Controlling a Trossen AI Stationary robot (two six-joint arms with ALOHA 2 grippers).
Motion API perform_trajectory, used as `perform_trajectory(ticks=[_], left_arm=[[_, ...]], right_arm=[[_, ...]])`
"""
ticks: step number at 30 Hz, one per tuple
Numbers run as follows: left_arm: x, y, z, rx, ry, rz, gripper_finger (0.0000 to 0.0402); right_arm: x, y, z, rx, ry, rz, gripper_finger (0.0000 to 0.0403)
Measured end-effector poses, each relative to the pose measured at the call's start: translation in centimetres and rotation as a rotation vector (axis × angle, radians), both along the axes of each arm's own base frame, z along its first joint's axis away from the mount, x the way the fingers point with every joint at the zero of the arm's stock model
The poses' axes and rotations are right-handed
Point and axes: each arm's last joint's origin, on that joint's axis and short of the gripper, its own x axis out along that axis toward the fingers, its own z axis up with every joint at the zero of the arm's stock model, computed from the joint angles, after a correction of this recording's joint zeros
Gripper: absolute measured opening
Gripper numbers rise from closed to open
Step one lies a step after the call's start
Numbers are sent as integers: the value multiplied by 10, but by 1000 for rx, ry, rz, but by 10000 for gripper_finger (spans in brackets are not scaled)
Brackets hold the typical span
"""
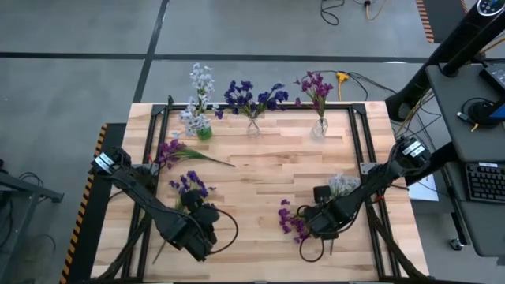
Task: Sort flowers into vase by color
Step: Put the right light violet flowers into the right transparent vase
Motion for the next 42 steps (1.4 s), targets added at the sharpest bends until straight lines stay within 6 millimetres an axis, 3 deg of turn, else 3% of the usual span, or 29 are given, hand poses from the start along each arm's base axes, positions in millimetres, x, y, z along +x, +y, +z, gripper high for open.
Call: perform_trajectory(ticks=[12, 19, 24, 30, 37, 42], left_arm=[[0, 0, 0, 9, -9, 3, 215], [0, 1, 0, 24, -18, -3, 215], [1, 1, 1, 58, -26, -26, 215], [2, 2, 2, 97, -34, -62, 215], [6, 3, 8, 189, -116, -131, 215], [8, 7, 17, 256, -175, -160, 215]], right_arm=[[3, 2, 1, 22, -33, 14, 123], [5, 3, 5, 28, -47, 50, 46], [9, 4, 24, 11, -126, 70, 29], [11, -6, 65, -46, -367, 62, 32], [16, -30, 123, -64, -836, 68, 33], [15, -56, 148, -117, -1158, 95, 33]])
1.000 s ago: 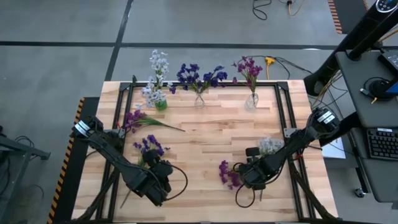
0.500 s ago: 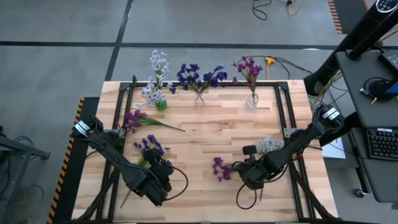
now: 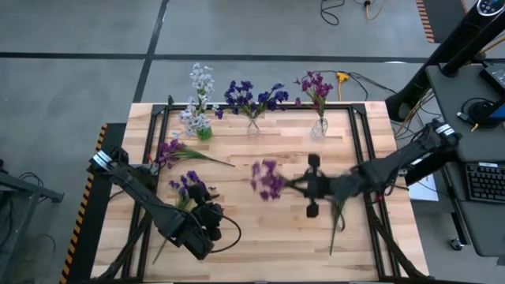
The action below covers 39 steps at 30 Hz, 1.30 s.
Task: Sort flowers into vase by color
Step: Put the right light violet flowers into the right transparent vase
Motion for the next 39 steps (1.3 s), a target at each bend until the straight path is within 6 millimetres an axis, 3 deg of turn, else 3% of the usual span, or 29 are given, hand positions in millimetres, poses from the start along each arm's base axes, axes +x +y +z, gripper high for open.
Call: perform_trajectory(ticks=[4, 10, 17, 30, 39], left_arm=[[0, 5, 8, 25, -39, 1, 215], [4, 13, 12, 47, -57, 21, 215], [9, 21, 12, 80, -26, 13, 215], [23, 49, 15, 137, 42, 44, 215], [16, 55, 29, 174, -29, 71, 215]], right_arm=[[-4, -31, 4, -22, -245, -89, 33], [-25, -77, -9, -46, -439, -419, 33], [-62, -107, -14, 23, -716, -680, 33], [-78, -148, -18, -104, -680, -1036, 33], [-80, -157, -22, -103, -655, -1094, 34]])
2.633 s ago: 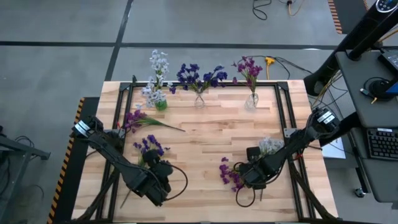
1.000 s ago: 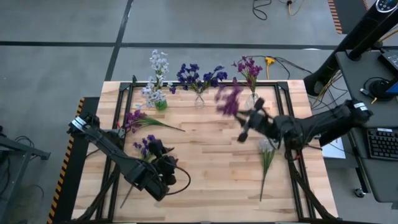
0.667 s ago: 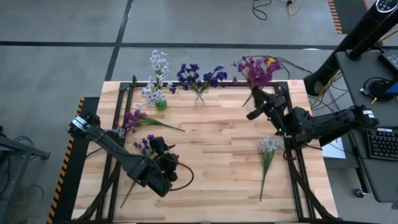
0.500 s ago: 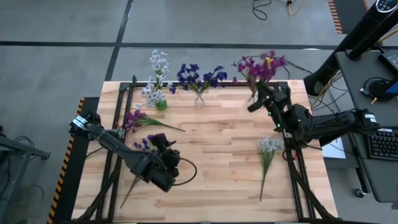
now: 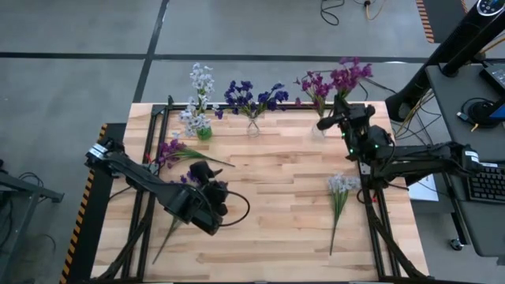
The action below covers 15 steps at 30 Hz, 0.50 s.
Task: Sort flowers into vase by color
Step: Put the right light violet flowers into the right transparent vase
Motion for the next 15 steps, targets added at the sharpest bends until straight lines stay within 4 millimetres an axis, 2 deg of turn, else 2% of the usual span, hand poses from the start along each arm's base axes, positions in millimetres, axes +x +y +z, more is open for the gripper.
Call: perform_trajectory(ticks=[6, 15], left_arm=[[-3, 2, 6, -13, -30, 9, 215], [-6, 3, 4, -2, 0, 10, 215]], right_arm=[[-3, -7, -1, 12, -27, -32, 34], [-1, -10, -6, 32, -25, -38, 34]])
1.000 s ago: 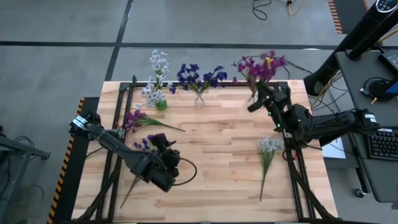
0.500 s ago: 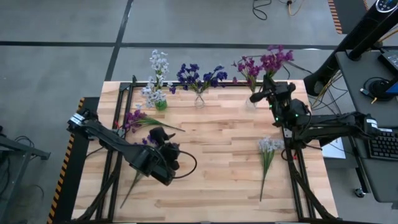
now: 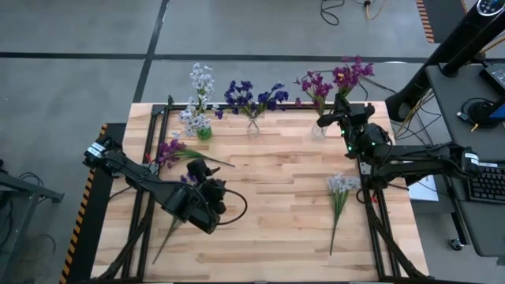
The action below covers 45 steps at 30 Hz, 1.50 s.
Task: Sort flowers into vase by color
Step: Put the right light violet flowers into the right transparent vase
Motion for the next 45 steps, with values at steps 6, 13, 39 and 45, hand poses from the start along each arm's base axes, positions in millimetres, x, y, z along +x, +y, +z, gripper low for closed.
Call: perform_trajectory(ticks=[6, 13, 39, 45], left_arm=[[-1, 0, 0, 6, 6, 0, 215], [-1, 1, 0, 10, 11, 0, 215], [-1, 1, 0, 13, 11, 1, 215], [-1, 1, 0, 14, 11, 1, 215]], right_arm=[[-1, -7, -2, 20, -61, -22, 34], [1, -9, -5, 18, -46, -11, 34], [2, -13, -15, 39, -21, -32, 34], [2, -13, -15, 40, -21, -32, 34]])
